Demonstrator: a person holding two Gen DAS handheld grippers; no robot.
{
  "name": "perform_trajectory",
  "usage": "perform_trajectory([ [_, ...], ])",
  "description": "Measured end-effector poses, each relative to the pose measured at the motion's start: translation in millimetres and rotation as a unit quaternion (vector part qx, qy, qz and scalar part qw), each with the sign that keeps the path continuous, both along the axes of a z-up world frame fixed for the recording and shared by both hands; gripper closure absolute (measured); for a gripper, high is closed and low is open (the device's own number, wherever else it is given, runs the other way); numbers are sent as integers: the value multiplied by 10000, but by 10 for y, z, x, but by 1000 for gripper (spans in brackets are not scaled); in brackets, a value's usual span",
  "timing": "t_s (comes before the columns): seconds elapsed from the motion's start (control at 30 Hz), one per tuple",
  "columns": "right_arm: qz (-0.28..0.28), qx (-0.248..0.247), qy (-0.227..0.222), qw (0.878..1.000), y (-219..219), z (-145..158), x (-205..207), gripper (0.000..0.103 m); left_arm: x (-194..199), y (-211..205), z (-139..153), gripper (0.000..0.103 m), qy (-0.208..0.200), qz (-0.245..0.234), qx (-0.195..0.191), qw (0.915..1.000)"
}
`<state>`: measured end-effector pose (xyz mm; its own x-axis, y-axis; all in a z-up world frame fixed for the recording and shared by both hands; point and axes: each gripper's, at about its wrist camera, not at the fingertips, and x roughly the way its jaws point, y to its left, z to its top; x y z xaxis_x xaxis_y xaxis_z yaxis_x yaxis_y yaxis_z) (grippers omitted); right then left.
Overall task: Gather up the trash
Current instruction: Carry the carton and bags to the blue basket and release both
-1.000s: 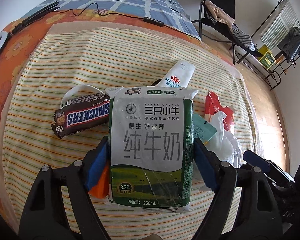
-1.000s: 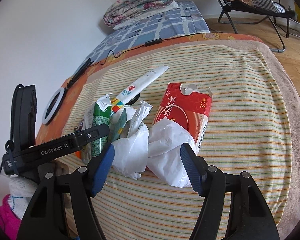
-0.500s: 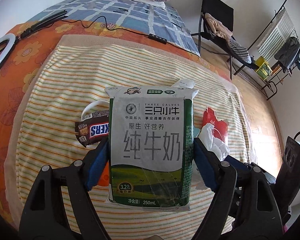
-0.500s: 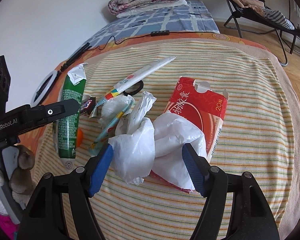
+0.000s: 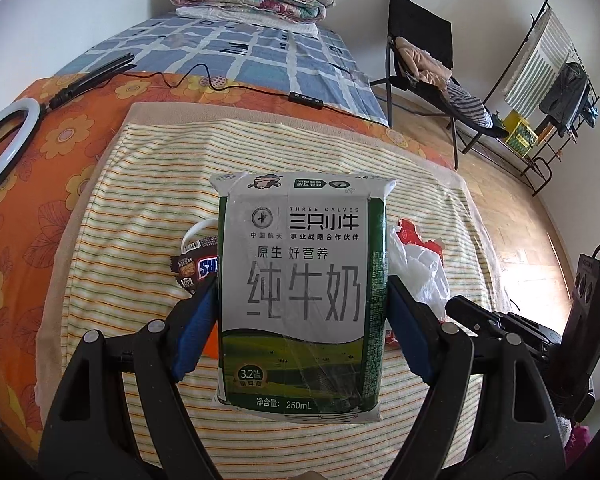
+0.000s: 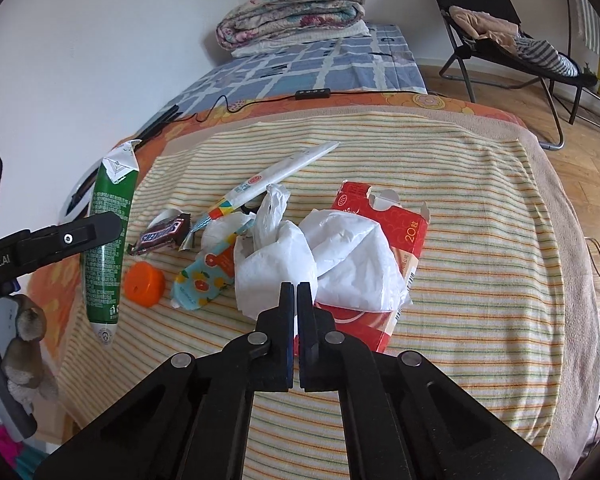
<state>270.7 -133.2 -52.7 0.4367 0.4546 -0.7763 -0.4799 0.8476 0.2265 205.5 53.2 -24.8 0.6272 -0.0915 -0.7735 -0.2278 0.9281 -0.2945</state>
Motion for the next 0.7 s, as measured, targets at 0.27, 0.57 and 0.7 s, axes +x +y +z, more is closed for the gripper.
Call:
perform_trajectory([
  [0.27, -55, 170, 26, 9998, 133, 87, 61, 30, -106, 64, 94, 21, -87, 108, 38, 9999],
  [0.57, 156, -820, -214, 9963, 555, -203, 87, 64, -350, 189, 173, 21, -134, 60, 158, 9998],
  [0.7, -39, -510, -394, 9979, 357, -16, 26, 67, -450, 192, 254, 21, -222, -25, 168, 9996],
])
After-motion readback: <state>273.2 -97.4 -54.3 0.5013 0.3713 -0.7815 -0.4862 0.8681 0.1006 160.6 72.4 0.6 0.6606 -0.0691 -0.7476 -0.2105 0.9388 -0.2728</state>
